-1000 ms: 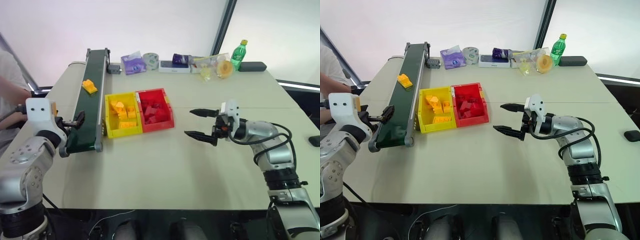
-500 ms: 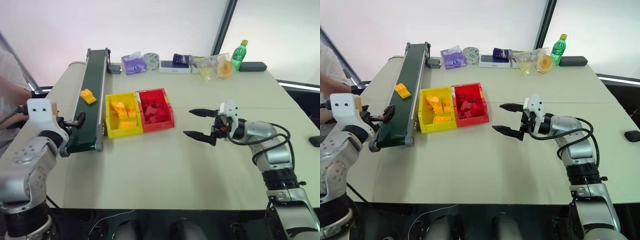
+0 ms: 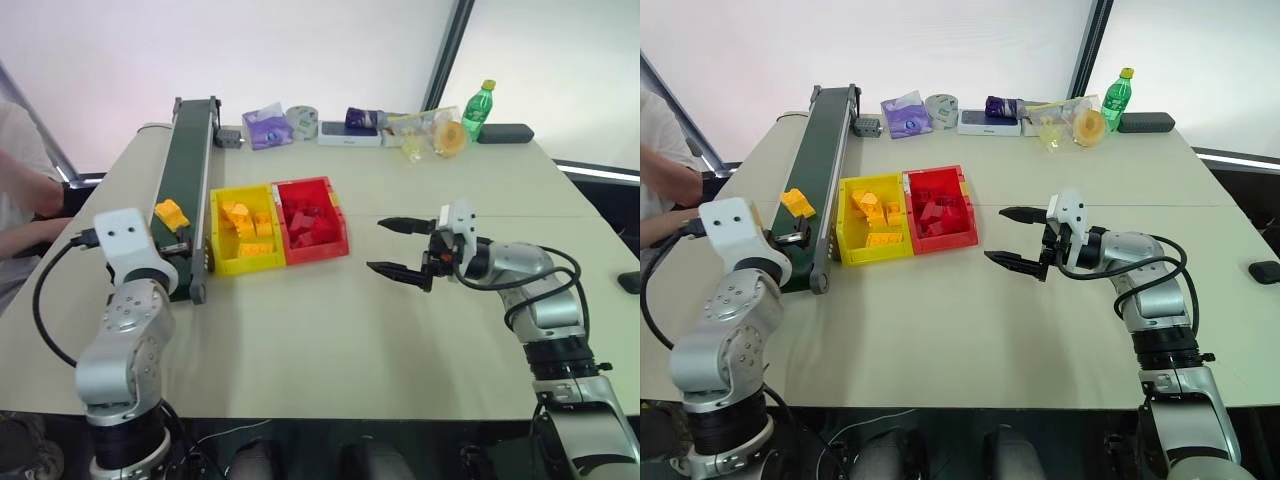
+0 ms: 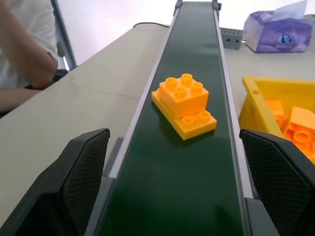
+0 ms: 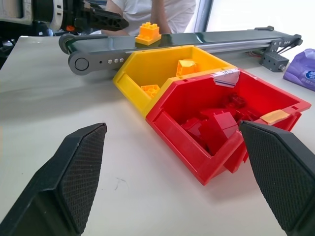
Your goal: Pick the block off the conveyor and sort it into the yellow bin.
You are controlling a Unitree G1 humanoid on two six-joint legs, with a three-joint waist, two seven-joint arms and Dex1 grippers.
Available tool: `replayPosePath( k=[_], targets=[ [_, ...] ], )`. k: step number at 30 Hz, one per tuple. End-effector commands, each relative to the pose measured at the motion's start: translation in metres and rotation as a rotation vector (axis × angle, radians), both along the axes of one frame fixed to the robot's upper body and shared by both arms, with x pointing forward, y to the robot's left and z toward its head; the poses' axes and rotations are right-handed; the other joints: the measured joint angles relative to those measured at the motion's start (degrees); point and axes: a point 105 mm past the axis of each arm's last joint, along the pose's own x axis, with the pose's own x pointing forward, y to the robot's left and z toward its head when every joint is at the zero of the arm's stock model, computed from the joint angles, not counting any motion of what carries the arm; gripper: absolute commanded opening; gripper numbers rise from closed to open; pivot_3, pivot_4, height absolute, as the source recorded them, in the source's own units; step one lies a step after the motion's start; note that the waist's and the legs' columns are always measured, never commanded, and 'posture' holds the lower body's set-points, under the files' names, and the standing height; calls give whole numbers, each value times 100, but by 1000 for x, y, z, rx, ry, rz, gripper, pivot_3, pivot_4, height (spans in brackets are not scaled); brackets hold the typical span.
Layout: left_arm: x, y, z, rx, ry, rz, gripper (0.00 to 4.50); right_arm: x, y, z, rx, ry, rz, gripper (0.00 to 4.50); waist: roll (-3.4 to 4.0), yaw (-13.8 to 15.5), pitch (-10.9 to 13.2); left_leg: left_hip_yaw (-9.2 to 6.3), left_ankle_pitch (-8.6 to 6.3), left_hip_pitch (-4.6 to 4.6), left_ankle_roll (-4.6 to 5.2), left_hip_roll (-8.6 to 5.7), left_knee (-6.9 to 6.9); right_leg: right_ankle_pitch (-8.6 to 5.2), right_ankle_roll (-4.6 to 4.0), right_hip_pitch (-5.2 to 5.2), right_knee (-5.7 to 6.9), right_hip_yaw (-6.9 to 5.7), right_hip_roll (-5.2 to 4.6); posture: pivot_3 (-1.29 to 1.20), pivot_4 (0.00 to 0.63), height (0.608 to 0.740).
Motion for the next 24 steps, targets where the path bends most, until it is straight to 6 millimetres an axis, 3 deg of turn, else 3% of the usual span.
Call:
replayPosePath(
  k=[1,14,17,22,24],
  targets=[
    [2,0,12,24,-42,56,4458,-2,3,16,15,-61,15,4500,0,-2,0,0,0,0,0,0,1,0,0,1,0,0,0,0,150,740],
    [6,0,-12,-42,50,143,4458,-4,1,16,19,-64,5,4500,0,-2,0,0,0,0,0,0,2,0,0,1,0,0,1,0,150,740],
    [7,-3,-7,-32,33,133,3693,-4,1,17,20,-64,3,4500,-1,-4,0,0,0,0,0,0,2,0,0,1,0,0,1,0,150,740],
    [4,0,-6,-53,13,141,1305,-3,1,18,22,-67,2,4500,-1,-4,0,0,0,0,0,0,2,0,1,1,0,0,0,0,150,740],
    [3,4,4,-48,-30,145,1362,-2,1,18,22,-68,2,4500,-1,-4,0,0,0,0,0,0,2,0,0,1,0,0,1,0,150,740]
  ],
)
